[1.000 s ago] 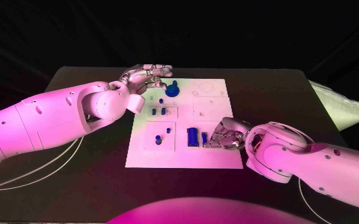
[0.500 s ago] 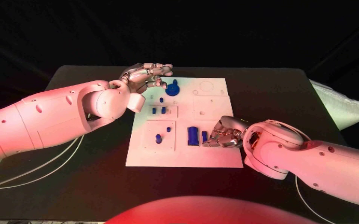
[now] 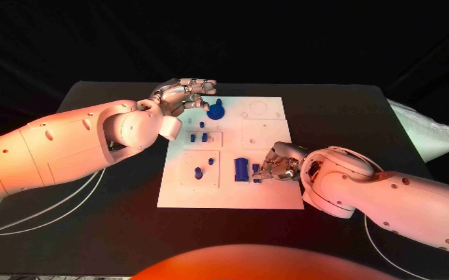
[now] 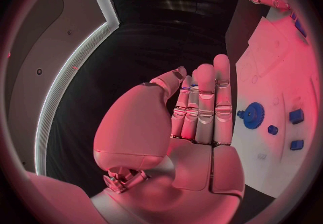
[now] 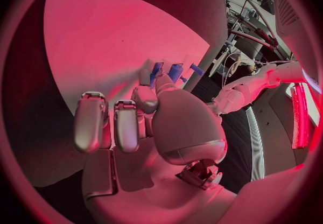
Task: Assemble the parts on the task board
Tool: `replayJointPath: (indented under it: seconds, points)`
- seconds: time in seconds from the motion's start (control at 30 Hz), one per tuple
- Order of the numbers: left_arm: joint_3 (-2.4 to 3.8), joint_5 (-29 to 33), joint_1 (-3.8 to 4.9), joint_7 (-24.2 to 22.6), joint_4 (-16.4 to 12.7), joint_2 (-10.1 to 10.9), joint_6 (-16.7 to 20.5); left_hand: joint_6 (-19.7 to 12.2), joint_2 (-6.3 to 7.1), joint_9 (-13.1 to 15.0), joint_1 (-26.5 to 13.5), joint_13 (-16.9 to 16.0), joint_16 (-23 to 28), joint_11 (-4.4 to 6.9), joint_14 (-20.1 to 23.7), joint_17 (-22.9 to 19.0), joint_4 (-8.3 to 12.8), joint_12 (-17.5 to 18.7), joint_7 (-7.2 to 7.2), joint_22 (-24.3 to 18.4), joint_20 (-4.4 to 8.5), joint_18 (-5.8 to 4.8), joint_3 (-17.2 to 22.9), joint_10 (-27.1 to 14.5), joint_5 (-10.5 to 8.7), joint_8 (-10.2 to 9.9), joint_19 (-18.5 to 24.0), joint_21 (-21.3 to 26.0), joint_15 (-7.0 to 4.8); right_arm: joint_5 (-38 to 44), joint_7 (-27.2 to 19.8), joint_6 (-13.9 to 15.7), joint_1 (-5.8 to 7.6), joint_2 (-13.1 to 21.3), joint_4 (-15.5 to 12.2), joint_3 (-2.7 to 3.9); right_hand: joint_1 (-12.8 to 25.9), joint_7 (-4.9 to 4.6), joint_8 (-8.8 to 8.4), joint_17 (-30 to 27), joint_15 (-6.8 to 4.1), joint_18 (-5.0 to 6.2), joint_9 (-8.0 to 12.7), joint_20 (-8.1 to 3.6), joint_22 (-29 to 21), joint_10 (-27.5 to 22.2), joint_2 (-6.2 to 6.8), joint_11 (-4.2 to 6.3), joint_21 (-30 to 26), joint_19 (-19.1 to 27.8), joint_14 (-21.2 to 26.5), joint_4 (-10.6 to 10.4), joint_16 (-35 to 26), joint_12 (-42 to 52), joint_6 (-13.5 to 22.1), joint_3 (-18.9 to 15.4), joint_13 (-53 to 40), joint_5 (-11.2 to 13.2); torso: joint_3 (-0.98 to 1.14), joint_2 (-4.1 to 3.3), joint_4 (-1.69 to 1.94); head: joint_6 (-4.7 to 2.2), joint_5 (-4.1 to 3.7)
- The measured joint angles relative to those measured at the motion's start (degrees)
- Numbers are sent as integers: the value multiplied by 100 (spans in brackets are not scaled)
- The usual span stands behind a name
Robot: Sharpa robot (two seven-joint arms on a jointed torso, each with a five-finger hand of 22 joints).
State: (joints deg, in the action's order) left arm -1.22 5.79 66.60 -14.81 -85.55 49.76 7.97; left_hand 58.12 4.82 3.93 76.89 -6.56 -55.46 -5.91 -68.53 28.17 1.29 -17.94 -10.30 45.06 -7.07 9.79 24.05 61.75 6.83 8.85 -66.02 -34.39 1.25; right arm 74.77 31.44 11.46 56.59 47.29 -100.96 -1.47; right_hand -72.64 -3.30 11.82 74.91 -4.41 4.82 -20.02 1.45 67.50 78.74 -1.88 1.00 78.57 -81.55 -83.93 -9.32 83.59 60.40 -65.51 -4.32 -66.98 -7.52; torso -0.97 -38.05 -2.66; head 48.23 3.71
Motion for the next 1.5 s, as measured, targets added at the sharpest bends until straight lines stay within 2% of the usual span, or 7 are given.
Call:
replayJointPath:
  seconds: [0.33,0.53,0.67,0.87,1.0,1.27,1.5]
  points:
    - [0,0,-1,3,13,1,-2,0,0,0,0,-2,0,0,0,0,0,0,0,0,0,0,0,0,0,0,0,0,0,-134,-167,120,-18,286,-205,-31,37,-57,-61,0,0,0,48,0,-99,-61,37,-46,-25,0,0,-52,-68,-215,124,-113,155,-182,-9,15,-4,-52,-18]
    - [-11,-1,-37,1,144,-54,0,0,0,0,0,-1,0,-2,0,-7,0,-26,0,-7,0,0,0,-2,0,0,0,24,0,-807,-856,393,292,465,-37,-14,36,-164,-230,-95,24,0,82,72,-541,-373,36,-140,-300,205,-20,-1,-292,-755,407,-208,538,-370,-37,95,-24,-160,-43]
    - [-14,2,-124,-13,287,-136,11,-21,-30,0,-30,-1,0,-19,88,-37,-17,-26,-21,-27,0,0,-19,-41,0,0,5,70,13,-1581,-1578,536,482,435,377,-6,-161,-254,-337,-618,89,137,120,117,-1216,-797,-52,-211,-726,506,-21,69,-672,-1549,611,-248,1128,-370,-64,203,-44,-250,-77]
    - [-17,12,-284,-83,630,-365,99,-53,-30,0,-30,39,472,-102,817,-343,-1,-56,-52,-223,-86,-1,-81,-207,0,22,596,486,109,-3058,-2767,639,686,134,1347,-9,-462,-382,-420,-2536,220,517,132,226,-3586,-1360,-220,-323,-2478,1403,312,227,-2335,-2655,839,-227,2096,-344,-121,408,-64,-472,-108]
    - [-19,11,-405,-224,829,-529,247,-176,-30,-12,-30,186,1411,-189,1406,-881,-3,49,-116,-555,-211,0,-79,-334,0,22,1292,1051,299,-4041,-3456,635,746,-108,1980,-6,-534,-464,-475,-3910,304,535,146,308,-4131,-1648,-292,-409,-3143,1566,742,308,-3774,-3000,1024,-214,2481,-332,-138,519,-66,-673,-131]
    - [-19,66,-524,-598,1214,-743,575,-257,-21,-12,-39,296,3389,-280,1471,-1837,-114,586,-113,-1533,-631,0,-81,-421,0,-158,2086,2196,596,-5622,-4493,486,785,-642,3070,29,-739,-797,-688,-5128,818,535,465,766,-5238,-2322,-436,-832,-4974,2390,1924,504,-6076,-4446,1368,-19,4139,-333,-115,665,-79,-971,-196]
    - [-15,169,-600,-814,1324,-801,725,-317,-53,-23,-91,308,4018,-330,1363,-2105,-145,810,-108,-1949,-715,0,-126,-399,0,-239,2002,2429,649,-6277,-4975,330,792,-836,3516,43,-664,-802,-814,-6134,956,535,936,1001,-6014,-1963,-448,-916,-6131,2320,1936,835,-7365,-5033,1243,312,5518,-315,-65,700,-77,-1066,-203]
